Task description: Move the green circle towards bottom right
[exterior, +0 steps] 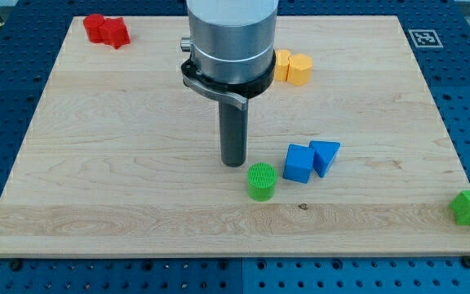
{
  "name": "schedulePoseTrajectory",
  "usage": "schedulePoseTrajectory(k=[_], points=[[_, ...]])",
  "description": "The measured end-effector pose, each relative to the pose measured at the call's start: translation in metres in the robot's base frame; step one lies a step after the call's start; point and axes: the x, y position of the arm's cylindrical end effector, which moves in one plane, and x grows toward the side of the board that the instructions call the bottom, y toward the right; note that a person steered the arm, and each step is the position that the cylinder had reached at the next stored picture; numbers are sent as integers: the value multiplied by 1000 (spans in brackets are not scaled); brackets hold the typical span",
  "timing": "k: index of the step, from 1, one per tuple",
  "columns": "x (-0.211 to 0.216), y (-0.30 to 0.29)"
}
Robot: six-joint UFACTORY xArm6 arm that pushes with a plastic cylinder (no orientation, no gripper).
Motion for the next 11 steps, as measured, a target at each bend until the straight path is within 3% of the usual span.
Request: schedulePoseTrajectory(k=[11], points=[[81,53]])
